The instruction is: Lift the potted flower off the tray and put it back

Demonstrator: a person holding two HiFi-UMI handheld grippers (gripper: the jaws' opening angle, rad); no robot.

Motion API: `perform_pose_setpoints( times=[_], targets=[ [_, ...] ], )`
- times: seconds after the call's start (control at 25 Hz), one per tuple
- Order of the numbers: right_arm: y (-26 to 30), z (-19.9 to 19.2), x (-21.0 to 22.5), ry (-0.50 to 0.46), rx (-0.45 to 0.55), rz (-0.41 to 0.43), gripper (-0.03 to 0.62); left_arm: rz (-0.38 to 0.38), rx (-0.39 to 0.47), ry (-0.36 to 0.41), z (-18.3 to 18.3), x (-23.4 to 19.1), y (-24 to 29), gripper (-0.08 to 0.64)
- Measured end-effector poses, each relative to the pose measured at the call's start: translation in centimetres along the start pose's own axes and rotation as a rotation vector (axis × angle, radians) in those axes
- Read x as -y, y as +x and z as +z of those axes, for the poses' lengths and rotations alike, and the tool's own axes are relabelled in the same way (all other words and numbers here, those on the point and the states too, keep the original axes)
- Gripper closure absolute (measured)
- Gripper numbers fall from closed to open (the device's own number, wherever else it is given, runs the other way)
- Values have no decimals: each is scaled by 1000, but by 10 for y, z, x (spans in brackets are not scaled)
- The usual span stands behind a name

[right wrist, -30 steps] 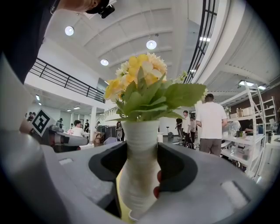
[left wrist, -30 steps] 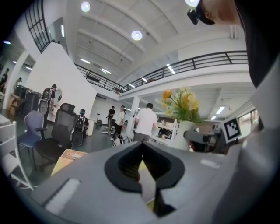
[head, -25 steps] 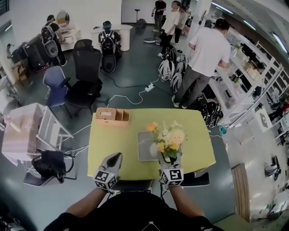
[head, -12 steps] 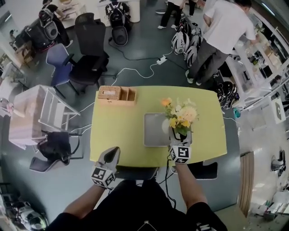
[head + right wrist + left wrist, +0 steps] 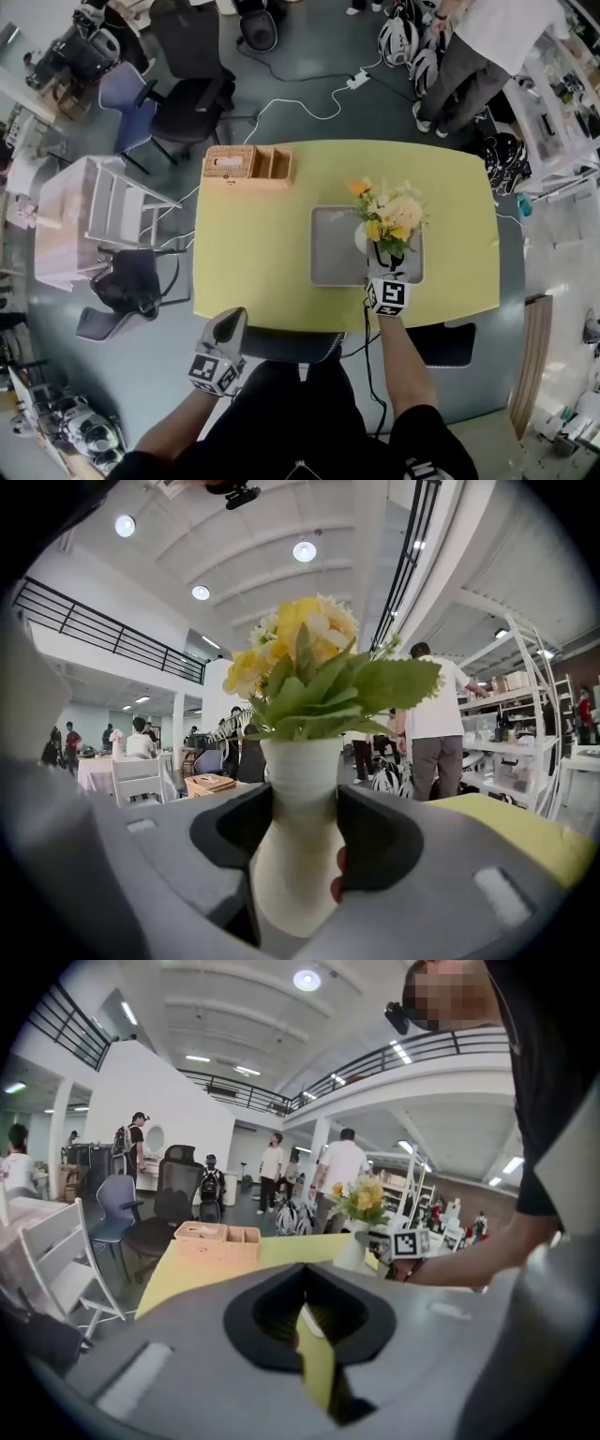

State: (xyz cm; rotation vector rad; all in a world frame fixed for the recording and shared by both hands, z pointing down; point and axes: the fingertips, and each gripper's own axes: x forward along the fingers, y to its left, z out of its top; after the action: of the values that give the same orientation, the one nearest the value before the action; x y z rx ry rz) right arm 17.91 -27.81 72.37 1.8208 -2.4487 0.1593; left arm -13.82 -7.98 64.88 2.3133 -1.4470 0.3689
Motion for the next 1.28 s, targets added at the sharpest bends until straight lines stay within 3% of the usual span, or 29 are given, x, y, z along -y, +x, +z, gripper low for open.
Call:
perform_pose_setpoints(
  times=[0.36,0.72,1.08,1.28],
  targets=[
    [4,-45,-11,-1,-32,12,373,14,-55,21,-28,3,-1,554],
    [2,-50,-13,-20,-20,19,359,19,-73,28,-25,3,6,554],
    [-5,-47,-12,-45,-47,-1,299,15,-43,30,-19,0,-6,554],
    [-44,-49,-14,-36,-120,-30,293,1,3,17,-3,0,-11,554]
  ],
)
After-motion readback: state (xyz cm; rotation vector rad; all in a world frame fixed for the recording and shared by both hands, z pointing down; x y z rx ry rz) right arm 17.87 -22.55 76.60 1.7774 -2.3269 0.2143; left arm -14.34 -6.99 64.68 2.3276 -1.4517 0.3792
